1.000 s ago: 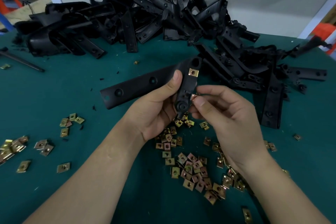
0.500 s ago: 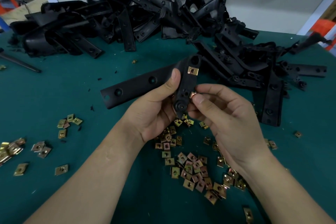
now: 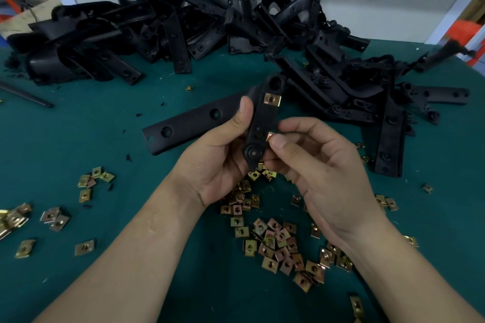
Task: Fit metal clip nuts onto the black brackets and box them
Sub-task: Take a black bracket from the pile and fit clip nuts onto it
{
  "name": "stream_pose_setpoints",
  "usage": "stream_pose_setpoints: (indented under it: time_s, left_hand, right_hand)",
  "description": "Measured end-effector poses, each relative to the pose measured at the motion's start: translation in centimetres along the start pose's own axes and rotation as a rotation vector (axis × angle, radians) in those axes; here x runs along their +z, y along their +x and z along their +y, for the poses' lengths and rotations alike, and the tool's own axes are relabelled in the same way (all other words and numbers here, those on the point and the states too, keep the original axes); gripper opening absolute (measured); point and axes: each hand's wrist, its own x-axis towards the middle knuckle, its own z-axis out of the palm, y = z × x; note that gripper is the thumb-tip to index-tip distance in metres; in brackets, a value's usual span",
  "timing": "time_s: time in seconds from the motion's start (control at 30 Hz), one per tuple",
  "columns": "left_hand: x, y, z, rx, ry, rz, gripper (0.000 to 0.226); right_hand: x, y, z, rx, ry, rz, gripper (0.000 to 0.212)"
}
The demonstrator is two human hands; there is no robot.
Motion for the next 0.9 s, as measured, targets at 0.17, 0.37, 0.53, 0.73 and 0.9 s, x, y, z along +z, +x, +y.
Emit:
stream_pose_setpoints:
  time_s: [0.17,0.37,0.53,0.73,0.9]
  left_hand:
    - [0.1,0.0,-0.1,-0.007,0.025,0.049,0.076]
    - [0.2,0.0,-0.6,-0.013,0.037,-0.009,0.057]
    - [0.5,-0.1,-0.8,0.006,0.039,-0.075,0.039]
    - [0.6,-0.1,-0.6,0.024,0.093,-0.045,0.053]
    - [-0.2,-0.1,0.8,0.204,-0.111,0.149,0.027]
  right_hand:
    - [-0.2,0.0,0.0,-0.039,-0.064,0.012,0.019]
    - [-0.5,0.1,0.1,-0.043,-0.052,0.024,0.025]
    - [-0.5,0.1,0.5,-0.029,-0.046,0.032,0.037]
    - [-0.8,0.3,0.1,-0.066,-0.103,0.033,0.032]
    - [-2.0,0.9,-1.5,-0.134,-0.147,0.18,0.036]
